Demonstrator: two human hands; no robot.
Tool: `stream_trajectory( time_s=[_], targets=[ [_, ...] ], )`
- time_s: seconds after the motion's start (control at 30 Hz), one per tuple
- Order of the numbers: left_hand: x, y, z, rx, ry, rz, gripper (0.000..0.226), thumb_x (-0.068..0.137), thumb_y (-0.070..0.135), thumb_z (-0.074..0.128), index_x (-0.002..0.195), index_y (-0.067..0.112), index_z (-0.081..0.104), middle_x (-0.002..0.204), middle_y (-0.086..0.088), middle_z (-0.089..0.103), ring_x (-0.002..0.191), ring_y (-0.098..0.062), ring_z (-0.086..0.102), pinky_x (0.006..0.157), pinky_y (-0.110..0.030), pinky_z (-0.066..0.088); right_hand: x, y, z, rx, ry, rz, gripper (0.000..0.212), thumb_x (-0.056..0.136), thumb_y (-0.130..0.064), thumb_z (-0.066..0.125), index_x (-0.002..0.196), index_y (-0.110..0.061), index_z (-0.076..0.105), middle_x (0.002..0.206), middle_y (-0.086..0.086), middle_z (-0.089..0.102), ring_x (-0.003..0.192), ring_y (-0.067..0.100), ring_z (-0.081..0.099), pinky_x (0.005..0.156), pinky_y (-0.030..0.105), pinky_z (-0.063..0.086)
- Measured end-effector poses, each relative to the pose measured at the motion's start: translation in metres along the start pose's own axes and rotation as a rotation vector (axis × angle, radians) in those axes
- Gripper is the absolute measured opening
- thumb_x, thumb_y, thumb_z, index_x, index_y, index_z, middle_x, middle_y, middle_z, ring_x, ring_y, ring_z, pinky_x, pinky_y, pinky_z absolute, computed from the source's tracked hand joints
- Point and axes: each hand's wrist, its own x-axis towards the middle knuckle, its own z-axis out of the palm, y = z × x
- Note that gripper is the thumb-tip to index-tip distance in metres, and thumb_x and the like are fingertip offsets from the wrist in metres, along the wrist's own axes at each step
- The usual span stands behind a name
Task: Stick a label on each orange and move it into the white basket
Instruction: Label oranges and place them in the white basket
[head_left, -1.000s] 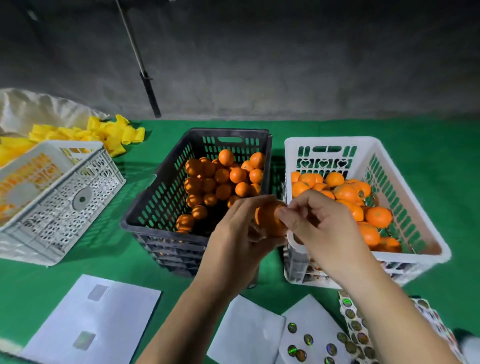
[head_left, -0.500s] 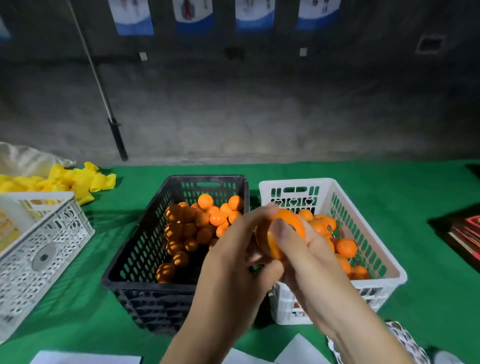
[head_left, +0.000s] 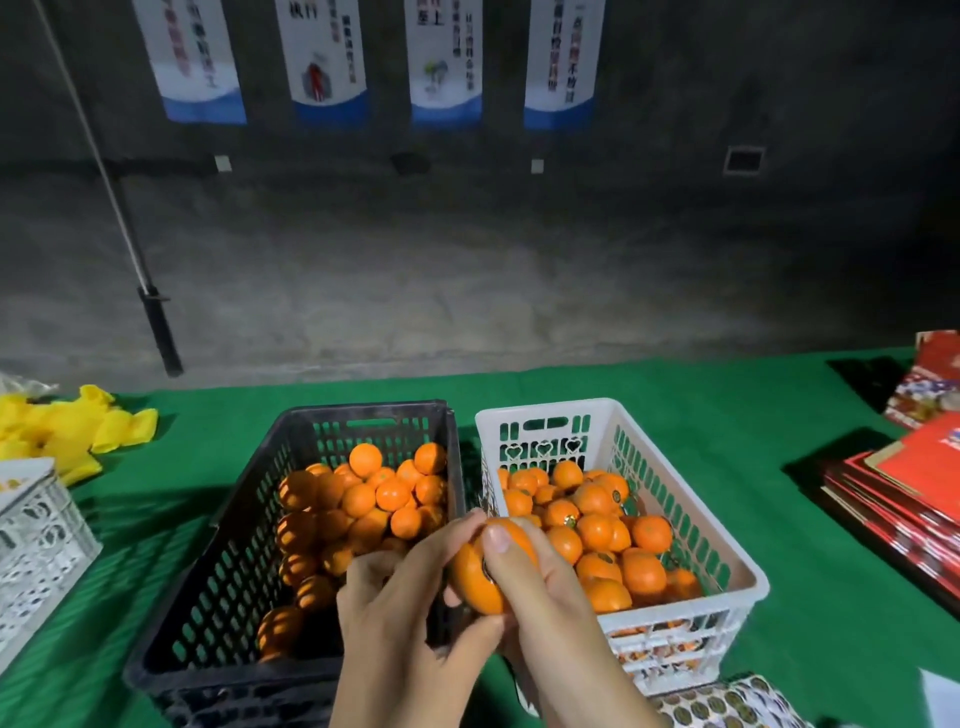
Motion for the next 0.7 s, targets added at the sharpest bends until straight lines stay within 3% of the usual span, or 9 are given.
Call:
stream_trajectory(
  time_s=[0.1, 0.2, 0.27, 0.33, 0.43, 0.53, 0.57, 0.63, 0.7],
  targets=[
    [0.003, -0.014, 0.002, -0.048, -0.082, -0.087, 0.075, 0.05, 0.061, 0.063, 0.119, 0.083, 0.044, 0.113, 0.021, 0.051, 0.116, 0.005, 0.039, 0.088, -0.005, 0.035, 0.006, 0.008, -0.003, -0.047, -0.012, 0.036, 0.056, 0.069, -0.075, 0.078, 0.098, -0.027, 0.073, 0.082, 0.019, 0.072, 0.071, 0.033, 0.061, 0.066, 0.042, 0.051],
    [0.014, -0.028, 0.007, 0.004, -0.22, -0.153, 0.075, 0.05, 0.066, 0.059, 0.118, 0.089, 0.035, 0.12, 0.019, 0.052, 0.115, 0.009, 0.04, 0.087, -0.002, 0.032, 0.013, 0.018, -0.009, -0.145, 0.002, 0.095, 0.057, 0.065, -0.074, 0.076, 0.104, -0.034, 0.069, 0.085, 0.013, 0.075, 0.069, 0.028, 0.062, 0.055, 0.031, 0.046],
    [0.02, -0.04, 0.01, 0.004, -0.292, -0.179, 0.084, 0.052, 0.068, 0.066, 0.12, 0.091, 0.023, 0.116, 0.018, 0.053, 0.114, 0.012, 0.046, 0.087, 0.001, 0.033, 0.017, 0.026, -0.018, -0.203, -0.014, 0.148, 0.067, 0.063, -0.07, 0.079, 0.114, -0.03, 0.063, 0.089, 0.007, 0.076, 0.075, 0.025, 0.065, 0.062, 0.034, 0.049],
    [0.02, -0.056, 0.015, 0.006, -0.374, -0.167, 0.085, 0.066, 0.06, 0.081, 0.122, 0.089, 0.024, 0.116, 0.022, 0.059, 0.112, 0.017, 0.05, 0.085, 0.006, 0.032, 0.024, 0.034, -0.036, -0.284, 0.012, 0.199, 0.068, 0.061, -0.067, 0.083, 0.113, -0.029, 0.061, 0.087, 0.0, 0.074, 0.076, 0.019, 0.067, 0.071, 0.035, 0.052],
    [0.023, -0.087, 0.014, 0.068, -0.423, -0.164, 0.057, 0.085, 0.057, 0.073, 0.121, 0.084, 0.038, 0.113, 0.034, 0.063, 0.11, 0.021, 0.052, 0.085, 0.003, 0.038, 0.044, 0.045, -0.082, -0.503, 0.156, 0.197, 0.063, 0.068, -0.063, 0.084, 0.116, -0.033, 0.056, 0.094, -0.003, 0.072, 0.079, 0.007, 0.068, 0.073, 0.024, 0.052],
    [0.034, -0.124, 0.002, 0.161, -0.511, -0.22, 0.027, 0.096, 0.054, 0.062, 0.117, 0.068, 0.055, 0.117, 0.042, 0.061, 0.11, 0.017, 0.055, 0.09, -0.005, 0.043, 0.071, 0.056, -0.135, -0.804, 0.378, 0.165, 0.062, 0.085, -0.05, 0.079, 0.13, -0.027, 0.045, 0.11, 0.008, 0.064, 0.099, 0.022, 0.065, 0.086, 0.043, 0.052],
    [0.039, -0.138, -0.001, 0.21, -0.534, -0.233, 0.021, 0.099, 0.051, 0.06, 0.117, 0.062, 0.058, 0.117, 0.041, 0.061, 0.111, 0.013, 0.057, 0.088, -0.003, 0.042, 0.08, 0.061, -0.149, -0.986, 0.427, 0.201, 0.07, 0.087, -0.054, 0.075, 0.14, -0.025, 0.041, 0.126, 0.01, 0.059, 0.116, 0.03, 0.059, 0.096, 0.046, 0.049],
    [0.049, -0.168, -0.005, 0.345, -0.569, -0.24, 0.021, 0.104, 0.045, 0.055, 0.124, 0.048, 0.061, 0.119, 0.031, 0.063, 0.111, 0.007, 0.059, 0.085, -0.002, 0.041, 0.092, 0.076, -0.16, -1.401, 0.47, 0.296, 0.086, 0.088, -0.071, 0.061, 0.153, -0.028, 0.026, 0.158, 0.013, 0.032, 0.146, 0.039, 0.029, 0.117, 0.05, 0.033],
    [0.064, -0.196, -0.003, 0.467, -0.726, -0.287, 0.025, 0.106, 0.044, 0.052, 0.127, 0.034, 0.06, 0.123, 0.012, 0.064, 0.112, -0.007, 0.06, 0.095, -0.018, 0.048, 0.099, 0.096, -0.152, -1.576, 0.431, 0.192, 0.087, 0.088, -0.076, 0.052, 0.157, -0.033, 0.021, 0.167, 0.009, 0.014, 0.151, 0.037, 0.012, 0.12, 0.051, 0.026]
  ],
)
